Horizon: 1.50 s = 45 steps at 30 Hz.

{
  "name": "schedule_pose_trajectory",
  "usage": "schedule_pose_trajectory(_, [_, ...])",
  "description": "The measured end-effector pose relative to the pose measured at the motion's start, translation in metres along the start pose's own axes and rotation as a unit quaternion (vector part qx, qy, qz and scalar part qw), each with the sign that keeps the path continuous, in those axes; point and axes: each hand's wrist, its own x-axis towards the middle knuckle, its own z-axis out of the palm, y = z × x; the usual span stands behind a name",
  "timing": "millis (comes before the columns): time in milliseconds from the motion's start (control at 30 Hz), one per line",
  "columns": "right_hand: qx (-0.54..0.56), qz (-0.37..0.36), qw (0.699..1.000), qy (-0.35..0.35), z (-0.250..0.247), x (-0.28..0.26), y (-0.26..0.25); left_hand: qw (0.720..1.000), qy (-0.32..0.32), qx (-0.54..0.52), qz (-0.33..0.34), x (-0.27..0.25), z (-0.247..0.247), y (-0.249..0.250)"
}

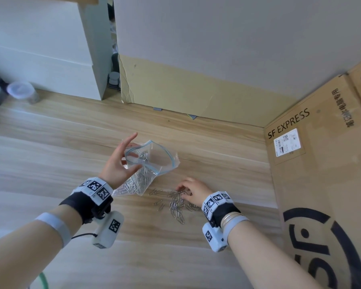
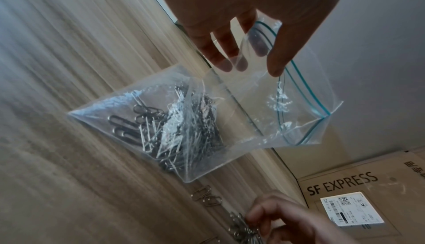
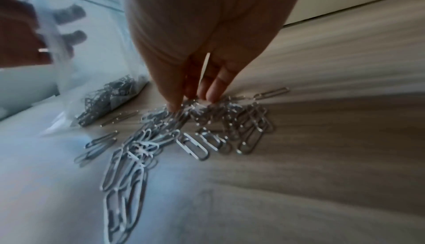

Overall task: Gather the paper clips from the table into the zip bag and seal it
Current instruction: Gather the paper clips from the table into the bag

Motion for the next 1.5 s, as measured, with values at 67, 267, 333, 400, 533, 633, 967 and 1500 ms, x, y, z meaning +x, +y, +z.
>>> schedule_pose_trajectory(67, [0.033, 0.023, 0.999, 0.037, -0.007, -0.009, 0.005, 1.0, 0.0, 0.0, 0.0, 0.0, 0.0, 0.0])
schedule_pose_trajectory(267, [0.053, 0.24, 0.967, 0.074, -0.012, -0.035, 0.045, 1.0, -0.001, 0.004, -0.009, -0.002, 0.003, 0.0])
schedule_pose_trajectory(333, [0.098, 0.262, 0.958, 0.059, -0.005, -0.037, 0.046, 1.0, 0.004, 0.0, -0.015, -0.002, 0.003, 0.0])
schedule_pose_trajectory(400, [0.118, 0.247, 0.96, 0.058, 0.001, -0.034, 0.037, 1.0, 0.001, 0.0, -0.018, -0.002, 0.004, 0.001])
schedule_pose_trajectory(533, [0.148, 0.211, 0.965, 0.054, 0.011, -0.023, 0.016, 1.0, -0.004, 0.004, -0.02, -0.004, 0.005, 0.004])
schedule_pose_trajectory(633, [0.178, 0.174, 0.968, 0.034, 0.013, -0.022, 0.008, 1.0, -0.002, 0.003, -0.017, -0.005, 0.004, 0.004])
schedule_pose_trajectory(967, [0.04, 0.086, 0.995, -0.009, 0.019, -0.03, 0.016, 1.0, -0.001, 0.001, -0.013, -0.007, 0.005, 0.003])
schedule_pose_trajectory(1500, [0.008, 0.009, 0.999, 0.044, 0.023, -0.02, 0.001, 1.0, -0.009, 0.01, -0.026, -0.008, 0.008, 0.003])
